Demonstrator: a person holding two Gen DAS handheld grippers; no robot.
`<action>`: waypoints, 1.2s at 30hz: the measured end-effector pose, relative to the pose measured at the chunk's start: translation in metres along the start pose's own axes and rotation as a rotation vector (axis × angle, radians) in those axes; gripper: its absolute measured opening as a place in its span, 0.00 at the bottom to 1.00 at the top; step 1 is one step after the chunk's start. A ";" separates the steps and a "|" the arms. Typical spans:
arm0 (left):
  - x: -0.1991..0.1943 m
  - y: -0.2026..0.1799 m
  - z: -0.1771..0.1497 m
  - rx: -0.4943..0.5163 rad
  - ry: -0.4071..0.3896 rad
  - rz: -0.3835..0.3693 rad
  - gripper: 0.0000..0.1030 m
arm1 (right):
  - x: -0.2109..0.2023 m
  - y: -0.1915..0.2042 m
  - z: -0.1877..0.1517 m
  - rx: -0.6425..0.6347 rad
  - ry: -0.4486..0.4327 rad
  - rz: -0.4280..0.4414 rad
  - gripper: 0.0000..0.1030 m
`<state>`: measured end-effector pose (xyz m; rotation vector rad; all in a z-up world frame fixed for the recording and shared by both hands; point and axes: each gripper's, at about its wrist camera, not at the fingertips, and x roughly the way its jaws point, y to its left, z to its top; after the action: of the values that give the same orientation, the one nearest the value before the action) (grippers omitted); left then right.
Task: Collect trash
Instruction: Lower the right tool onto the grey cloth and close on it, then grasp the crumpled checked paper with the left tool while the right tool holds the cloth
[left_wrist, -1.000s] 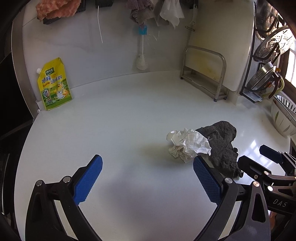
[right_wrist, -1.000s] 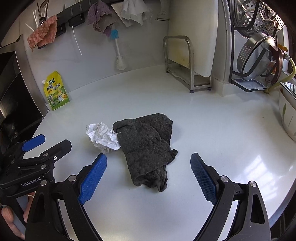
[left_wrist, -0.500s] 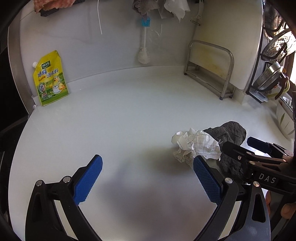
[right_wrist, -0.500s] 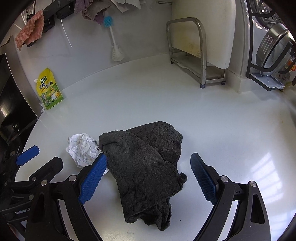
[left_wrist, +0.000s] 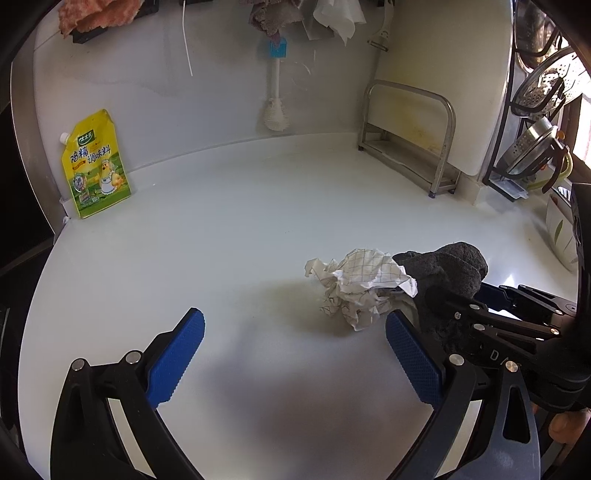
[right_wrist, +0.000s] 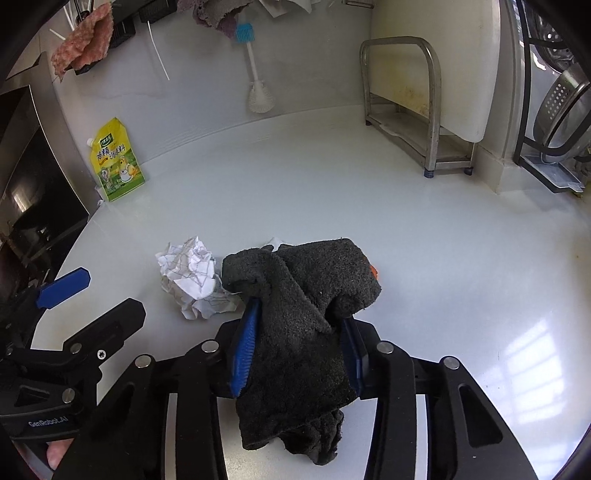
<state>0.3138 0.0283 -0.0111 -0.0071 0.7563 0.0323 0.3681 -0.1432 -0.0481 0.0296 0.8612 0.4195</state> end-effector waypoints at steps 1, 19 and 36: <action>-0.001 -0.002 0.001 0.006 -0.002 0.000 0.94 | -0.002 -0.002 0.000 0.011 -0.006 0.002 0.36; 0.038 -0.019 0.008 -0.023 0.088 0.020 0.94 | -0.039 -0.061 -0.004 0.237 -0.125 0.023 0.27; 0.066 -0.038 0.020 0.009 0.117 0.052 0.80 | -0.048 -0.085 -0.005 0.326 -0.138 0.061 0.27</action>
<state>0.3769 -0.0075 -0.0419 0.0193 0.8738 0.0785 0.3660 -0.2399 -0.0327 0.3825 0.7862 0.3261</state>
